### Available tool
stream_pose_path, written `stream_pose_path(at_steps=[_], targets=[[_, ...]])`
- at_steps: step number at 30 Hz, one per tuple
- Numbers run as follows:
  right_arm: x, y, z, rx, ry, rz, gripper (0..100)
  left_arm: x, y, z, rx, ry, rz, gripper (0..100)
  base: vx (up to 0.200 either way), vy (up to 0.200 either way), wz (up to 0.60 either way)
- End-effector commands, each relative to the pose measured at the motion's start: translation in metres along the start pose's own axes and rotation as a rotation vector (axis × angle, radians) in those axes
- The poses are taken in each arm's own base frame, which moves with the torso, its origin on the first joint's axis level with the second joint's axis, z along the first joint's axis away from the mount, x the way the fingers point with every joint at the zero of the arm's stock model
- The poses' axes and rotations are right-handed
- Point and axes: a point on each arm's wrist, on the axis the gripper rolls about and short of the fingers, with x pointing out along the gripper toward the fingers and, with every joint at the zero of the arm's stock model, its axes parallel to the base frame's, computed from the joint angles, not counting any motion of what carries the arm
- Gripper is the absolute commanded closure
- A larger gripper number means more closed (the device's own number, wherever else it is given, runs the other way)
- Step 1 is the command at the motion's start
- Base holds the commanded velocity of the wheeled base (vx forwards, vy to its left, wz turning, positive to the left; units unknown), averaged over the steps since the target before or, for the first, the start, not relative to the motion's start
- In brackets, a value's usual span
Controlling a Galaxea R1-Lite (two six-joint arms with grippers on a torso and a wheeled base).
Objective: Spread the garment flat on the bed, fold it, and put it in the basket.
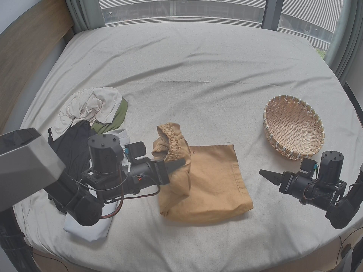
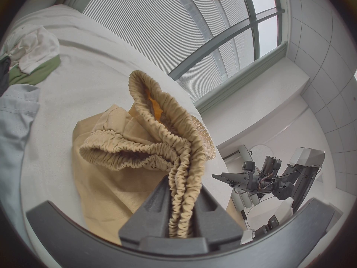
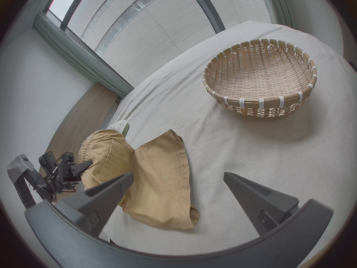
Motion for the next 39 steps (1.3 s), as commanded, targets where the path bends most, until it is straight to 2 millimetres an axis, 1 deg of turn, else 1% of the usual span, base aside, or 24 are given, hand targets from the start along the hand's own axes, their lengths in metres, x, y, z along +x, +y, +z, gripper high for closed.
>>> stream_pose_path(at_steps=[1,3,8,9,10,16,17,21,24,27,30,35,36,37,38,39], targets=[[0.000,0.000,0.000,-0.001,0.000,0.002,0,0.025,-0.003,-0.011,0.004,0.029,-0.033,100,0.000,0.000,0.00],[0.001,0.001,0.001,-0.002,-0.004,0.004,0,0.037,-0.006,-0.017,0.007,0.043,-0.051,100,0.000,0.000,0.00],[0.001,0.001,0.001,0.000,-0.001,0.008,0,0.054,-0.008,-0.028,0.008,0.052,-0.043,100,0.000,0.000,0.00],[0.001,0.001,0.001,0.000,-0.001,0.008,0,0.054,-0.008,-0.028,0.008,0.054,-0.042,100,0.000,0.000,0.00],[0.001,0.001,0.000,0.000,0.002,0.008,0,0.061,-0.005,-0.032,0.007,0.051,-0.026,100,0.000,0.000,0.00],[0.000,0.001,-0.001,0.009,0.004,0.005,0,0.069,0.000,-0.036,0.007,0.050,-0.021,100,0.000,0.000,0.00],[0.000,0.001,0.000,0.010,0.003,0.006,0,0.069,-0.001,-0.035,0.007,0.049,-0.022,0,0.000,0.000,0.00],[0.000,0.002,0.000,0.009,-0.017,0.017,0,0.071,-0.005,-0.037,0.012,0.054,-0.032,0,0.000,0.000,0.00],[0.001,-0.001,-0.005,0.010,-0.003,0.011,0,0.073,-0.012,-0.041,0.016,0.055,-0.037,0,0.000,0.000,0.00],[0.006,-0.004,-0.011,0.016,0.022,0.000,0,0.073,-0.012,-0.041,0.042,0.020,0.014,0,0.000,0.000,0.00],[0.005,-0.006,-0.013,0.018,0.034,-0.007,0,0.072,-0.011,-0.043,0.056,0.020,0.029,0,0.000,0.000,0.00],[0.005,-0.004,-0.019,0.016,0.062,0.001,0,0.063,-0.003,-0.042,0.059,0.014,0.055,0,0.000,0.000,0.00],[0.008,-0.006,-0.022,0.023,0.081,0.000,0,0.057,0.001,-0.040,0.057,0.003,0.064,0,0.000,0.000,0.00],[0.008,-0.006,-0.022,0.023,0.081,0.000,0,0.057,0.001,-0.040,0.057,0.003,0.064,0,0.000,0.000,0.00],[0.012,-0.008,-0.026,0.042,0.102,0.003,0,0.046,0.004,-0.039,0.053,-0.005,0.079,0,0.000,0.000,0.00],[0.013,-0.009,-0.028,0.050,0.106,0.006,0,0.041,0.005,-0.039,0.049,-0.003,0.087,0,0.000,0.000,0.00]])
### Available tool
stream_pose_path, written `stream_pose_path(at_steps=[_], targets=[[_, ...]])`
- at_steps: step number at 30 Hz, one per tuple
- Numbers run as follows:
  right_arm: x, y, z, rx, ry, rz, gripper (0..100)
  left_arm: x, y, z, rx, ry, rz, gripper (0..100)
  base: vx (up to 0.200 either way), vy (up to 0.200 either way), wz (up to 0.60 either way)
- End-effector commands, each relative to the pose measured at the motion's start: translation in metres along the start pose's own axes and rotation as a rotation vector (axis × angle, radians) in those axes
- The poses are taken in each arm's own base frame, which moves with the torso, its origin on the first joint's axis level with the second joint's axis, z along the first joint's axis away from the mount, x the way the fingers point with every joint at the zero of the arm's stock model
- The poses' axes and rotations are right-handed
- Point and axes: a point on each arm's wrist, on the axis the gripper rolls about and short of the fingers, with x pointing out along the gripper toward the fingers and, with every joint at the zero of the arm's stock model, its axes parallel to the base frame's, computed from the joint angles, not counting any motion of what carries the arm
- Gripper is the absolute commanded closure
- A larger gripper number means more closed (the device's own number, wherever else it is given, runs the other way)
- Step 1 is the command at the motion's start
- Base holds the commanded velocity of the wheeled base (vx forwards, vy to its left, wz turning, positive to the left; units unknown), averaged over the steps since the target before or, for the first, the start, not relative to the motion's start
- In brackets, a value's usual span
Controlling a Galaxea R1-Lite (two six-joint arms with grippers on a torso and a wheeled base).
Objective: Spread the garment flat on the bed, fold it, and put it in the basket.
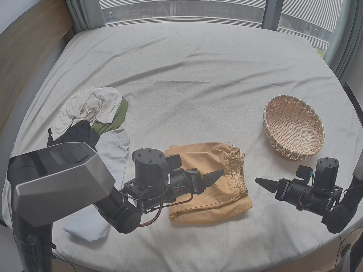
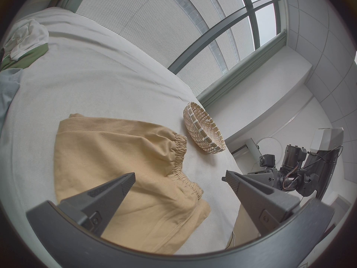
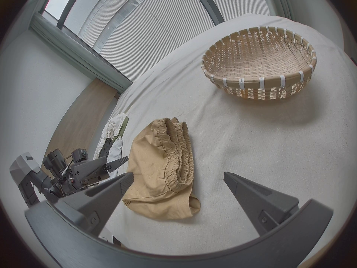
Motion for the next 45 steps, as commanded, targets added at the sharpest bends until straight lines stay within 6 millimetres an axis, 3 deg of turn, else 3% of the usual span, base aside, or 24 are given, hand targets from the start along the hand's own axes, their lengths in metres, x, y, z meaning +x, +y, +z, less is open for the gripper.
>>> stream_pose_path(at_steps=[1,12,19,26,33,43,44,45], targets=[[0.010,-0.007,-0.010,0.034,0.047,-0.003,0,-0.023,0.008,0.002,-0.014,-0.002,0.040,0,0.000,0.000,0.00],[0.039,-0.019,-0.041,0.068,0.106,-0.003,0,-0.094,0.029,0.014,-0.052,-0.052,0.143,0,0.000,0.000,0.00],[0.045,-0.017,-0.049,0.072,0.121,0.011,0,-0.122,0.045,0.012,-0.069,-0.092,0.208,0,0.000,0.000,0.00],[0.063,-0.007,-0.059,0.073,0.147,0.050,0,-0.140,0.052,0.006,-0.079,-0.114,0.235,0,0.000,0.000,0.00],[0.080,-0.002,-0.057,0.078,0.116,0.071,0,-0.157,0.059,-0.002,-0.100,-0.098,0.255,0,0.000,0.000,0.00],[0.091,0.004,-0.055,0.071,0.097,0.102,0,-0.166,0.062,-0.005,-0.130,-0.090,0.282,0,0.000,0.000,0.00],[0.091,0.005,-0.055,0.069,0.098,0.105,100,-0.167,0.062,-0.006,-0.142,-0.086,0.283,0,0.000,0.000,0.00],[0.090,0.005,-0.056,0.068,0.102,0.107,100,-0.167,0.062,-0.007,-0.152,-0.084,0.286,0,0.000,0.000,0.00]])
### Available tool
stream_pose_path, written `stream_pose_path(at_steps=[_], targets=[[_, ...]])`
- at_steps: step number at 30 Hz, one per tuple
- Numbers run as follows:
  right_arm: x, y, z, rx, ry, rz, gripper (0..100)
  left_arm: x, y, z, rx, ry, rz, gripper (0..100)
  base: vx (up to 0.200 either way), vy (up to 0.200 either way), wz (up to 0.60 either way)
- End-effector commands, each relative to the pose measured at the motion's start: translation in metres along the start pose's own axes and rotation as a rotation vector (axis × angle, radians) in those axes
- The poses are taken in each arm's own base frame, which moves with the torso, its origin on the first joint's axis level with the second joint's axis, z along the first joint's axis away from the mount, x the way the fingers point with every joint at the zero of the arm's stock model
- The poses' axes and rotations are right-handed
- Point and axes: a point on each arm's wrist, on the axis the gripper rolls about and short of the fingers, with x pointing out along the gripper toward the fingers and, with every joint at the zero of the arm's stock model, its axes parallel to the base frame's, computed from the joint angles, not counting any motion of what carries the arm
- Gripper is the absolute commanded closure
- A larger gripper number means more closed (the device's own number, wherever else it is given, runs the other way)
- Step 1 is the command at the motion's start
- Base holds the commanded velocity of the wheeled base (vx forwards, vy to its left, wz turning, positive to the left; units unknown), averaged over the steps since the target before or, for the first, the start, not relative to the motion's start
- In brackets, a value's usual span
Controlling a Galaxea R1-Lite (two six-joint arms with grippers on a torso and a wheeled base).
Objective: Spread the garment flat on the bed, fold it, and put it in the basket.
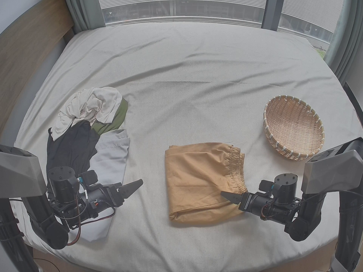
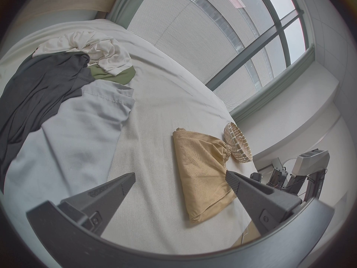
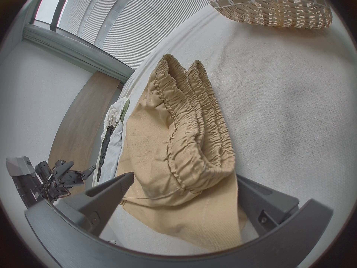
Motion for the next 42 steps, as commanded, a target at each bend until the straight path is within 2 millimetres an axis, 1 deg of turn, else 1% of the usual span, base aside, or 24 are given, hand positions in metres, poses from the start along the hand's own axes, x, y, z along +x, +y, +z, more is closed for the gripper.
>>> stream_pose_path(at_steps=[1,2,5,11,12,13,15,19,21,22,31,36,37,39,40,42], targets=[[0.001,0.002,-0.002,-0.003,0.004,0.009,100,-0.002,0.001,-0.003,-0.017,0.013,0.009,0,0.000,0.000,0.00],[0.000,0.003,-0.003,-0.005,0.006,0.015,100,-0.003,0.001,-0.004,-0.023,0.018,0.012,0,0.000,0.000,0.00],[-0.005,0.014,-0.003,-0.019,0.007,0.049,100,-0.006,0.004,-0.006,-0.031,0.029,0.020,0,0.000,0.000,0.00],[-0.028,0.046,0.013,-0.052,-0.029,0.176,100,-0.010,0.005,-0.007,-0.037,0.040,0.024,0,0.000,0.000,0.00],[-0.029,0.047,0.014,-0.053,-0.033,0.179,100,-0.010,0.005,-0.007,-0.037,0.040,0.024,0,0.000,0.000,0.00],[-0.036,0.057,0.018,-0.064,-0.044,0.222,100,-0.011,0.004,-0.008,-0.038,0.044,0.026,0,0.000,0.000,0.00],[-0.040,0.064,0.021,-0.070,-0.055,0.245,100,-0.011,0.004,-0.008,-0.038,0.044,0.026,0,0.000,0.000,0.00],[-0.046,0.074,0.023,-0.083,-0.068,0.280,100,-0.010,0.004,-0.007,-0.033,0.036,0.023,0,0.000,0.000,0.00],[-0.047,0.076,0.024,-0.085,-0.074,0.287,100,-0.009,0.003,-0.006,-0.031,0.032,0.021,0,0.000,0.000,0.00],[-0.049,0.081,0.027,-0.093,-0.087,0.307,100,-0.009,0.002,-0.006,-0.029,0.033,0.017,0,0.000,0.000,0.00],[-0.058,0.095,0.042,-0.110,-0.148,0.357,100,-0.008,0.002,-0.007,-0.029,0.034,0.015,0,0.000,0.000,0.00],[-0.066,0.109,0.057,-0.133,-0.178,0.376,100,-0.008,0.001,-0.008,-0.024,0.037,0.014,0,0.000,0.000,0.00],[-0.068,0.114,0.064,-0.144,-0.190,0.381,100,-0.008,0.000,-0.008,-0.024,0.038,0.013,0,0.000,0.000,0.00],[-0.071,0.121,0.071,-0.151,-0.201,0.388,100,-0.008,0.000,-0.008,-0.024,0.038,0.013,0,0.000,0.000,0.00],[-0.071,0.121,0.071,-0.151,-0.201,0.388,100,-0.008,0.000,-0.008,-0.024,0.038,0.013,0,0.000,0.000,0.00],[-0.075,0.129,0.080,-0.157,-0.205,0.389,100,-0.008,0.000,-0.008,-0.024,0.037,0.014,0,0.000,0.000,0.00]])
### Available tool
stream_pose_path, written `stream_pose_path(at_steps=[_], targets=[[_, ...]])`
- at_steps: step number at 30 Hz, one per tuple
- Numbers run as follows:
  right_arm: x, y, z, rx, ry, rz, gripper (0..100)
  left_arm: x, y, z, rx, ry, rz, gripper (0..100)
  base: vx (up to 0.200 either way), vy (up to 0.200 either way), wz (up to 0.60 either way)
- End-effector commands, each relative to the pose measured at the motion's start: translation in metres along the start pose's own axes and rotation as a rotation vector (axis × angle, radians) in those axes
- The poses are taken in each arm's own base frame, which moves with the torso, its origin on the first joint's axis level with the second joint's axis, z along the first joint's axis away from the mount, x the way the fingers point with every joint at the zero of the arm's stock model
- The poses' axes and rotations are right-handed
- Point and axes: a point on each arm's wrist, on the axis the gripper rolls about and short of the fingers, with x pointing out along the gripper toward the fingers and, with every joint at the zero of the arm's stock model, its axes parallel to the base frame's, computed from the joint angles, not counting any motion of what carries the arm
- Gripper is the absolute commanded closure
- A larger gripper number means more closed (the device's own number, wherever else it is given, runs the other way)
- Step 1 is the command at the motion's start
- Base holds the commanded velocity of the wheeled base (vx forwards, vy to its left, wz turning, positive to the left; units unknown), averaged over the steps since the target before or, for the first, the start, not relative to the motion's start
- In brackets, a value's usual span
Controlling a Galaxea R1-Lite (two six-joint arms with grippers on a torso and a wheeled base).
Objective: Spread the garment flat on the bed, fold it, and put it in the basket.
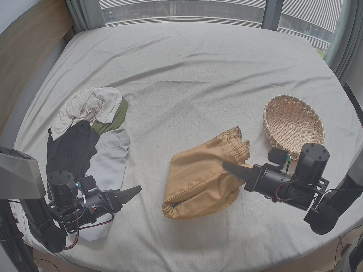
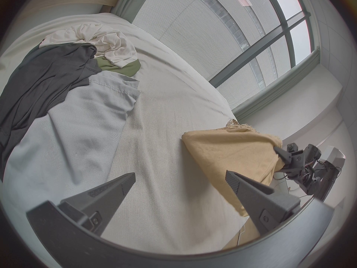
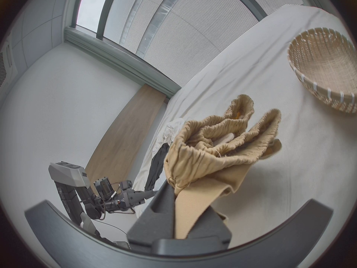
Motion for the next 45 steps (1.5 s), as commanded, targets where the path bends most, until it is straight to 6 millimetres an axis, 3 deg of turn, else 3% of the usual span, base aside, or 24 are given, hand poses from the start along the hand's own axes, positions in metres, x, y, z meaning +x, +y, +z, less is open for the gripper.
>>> stream_pose_path(at_steps=[1,13,22,27,40,45], targets=[[-0.004,0.022,0.028,-0.039,-0.069,0.047,100,0.000,0.000,0.000,0.001,0.001,0.000,0,0.000,0.000,0.00],[-0.003,0.019,0.042,-0.095,-0.109,0.023,100,0.000,-0.001,0.000,0.003,-0.002,0.000,0,0.000,0.000,0.00],[-0.010,0.021,0.071,-0.111,-0.177,0.000,100,0.000,-0.001,-0.001,0.004,0.001,0.000,0,0.000,0.000,0.00],[-0.015,0.011,0.092,-0.143,-0.259,-0.065,100,-0.001,-0.001,-0.001,0.000,0.004,0.002,0,0.000,0.000,0.00],[-0.033,-0.019,0.117,-0.210,-0.366,-0.217,100,0.001,-0.004,-0.003,0.003,0.012,-0.010,0,0.000,0.000,0.00],[-0.050,-0.039,0.141,-0.270,-0.437,-0.307,100,0.001,-0.004,-0.003,0.004,0.011,-0.012,0,0.000,0.000,0.00]])
